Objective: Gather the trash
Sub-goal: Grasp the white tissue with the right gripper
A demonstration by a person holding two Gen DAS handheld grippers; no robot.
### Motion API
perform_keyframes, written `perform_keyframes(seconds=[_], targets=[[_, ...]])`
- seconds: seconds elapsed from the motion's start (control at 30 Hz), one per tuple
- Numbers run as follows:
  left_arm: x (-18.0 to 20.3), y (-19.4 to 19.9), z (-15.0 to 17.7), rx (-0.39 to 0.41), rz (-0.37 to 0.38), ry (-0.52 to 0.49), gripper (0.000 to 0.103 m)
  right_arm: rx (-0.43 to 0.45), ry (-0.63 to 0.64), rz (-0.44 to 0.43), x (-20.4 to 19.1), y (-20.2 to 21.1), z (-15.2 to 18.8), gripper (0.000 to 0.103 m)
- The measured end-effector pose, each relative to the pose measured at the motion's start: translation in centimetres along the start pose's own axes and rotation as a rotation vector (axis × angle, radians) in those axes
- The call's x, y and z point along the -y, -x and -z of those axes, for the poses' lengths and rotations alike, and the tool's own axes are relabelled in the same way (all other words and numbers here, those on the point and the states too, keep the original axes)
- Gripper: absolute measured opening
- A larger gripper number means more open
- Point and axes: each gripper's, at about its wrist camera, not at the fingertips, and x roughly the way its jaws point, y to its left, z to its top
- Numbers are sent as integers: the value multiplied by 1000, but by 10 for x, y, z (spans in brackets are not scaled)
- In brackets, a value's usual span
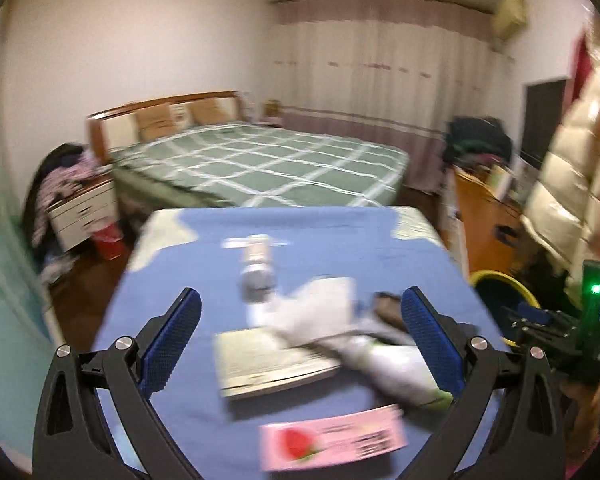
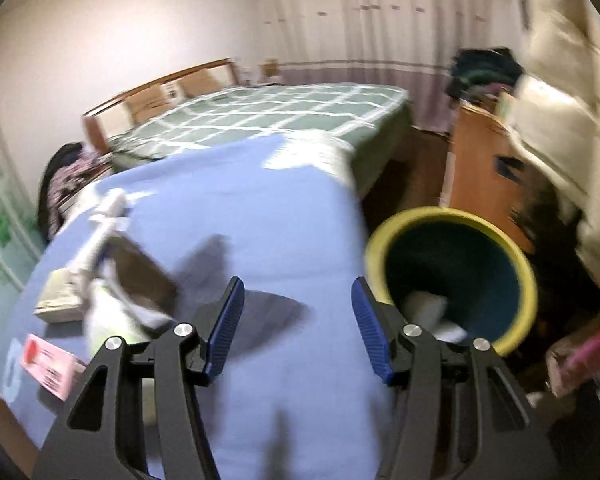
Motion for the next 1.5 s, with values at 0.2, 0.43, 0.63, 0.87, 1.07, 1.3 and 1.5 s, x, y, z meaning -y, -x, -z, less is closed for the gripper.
perform_keyframes(seconds=[0.2,0.43,0.63,0.87,1.07,1.3,1.5], targets=[[-61,11,15,0,-81,76,98,-8,95,-162,-87,-19,-37,54],[-79,13,26,-4,-92,88,98,-120,185,-258,-177,-72,-58,54],[-83,7,28,-20,-90,104,98,-169,237,-230,-213,-105,-51,54],[-84,-8,33,-52,-81,116,98,-171,302,-194,-226,-115,-43,36],[-82,-11,34,-52,-77,112,98,-142,317,-219,-223,-107,-47,2],[-80,-17,36,-63,-70,115,98,-69,262,-326,-211,-68,-67,0],[-75,-18,37,-64,-64,110,98,-57,265,-307,-205,-56,-77,9]])
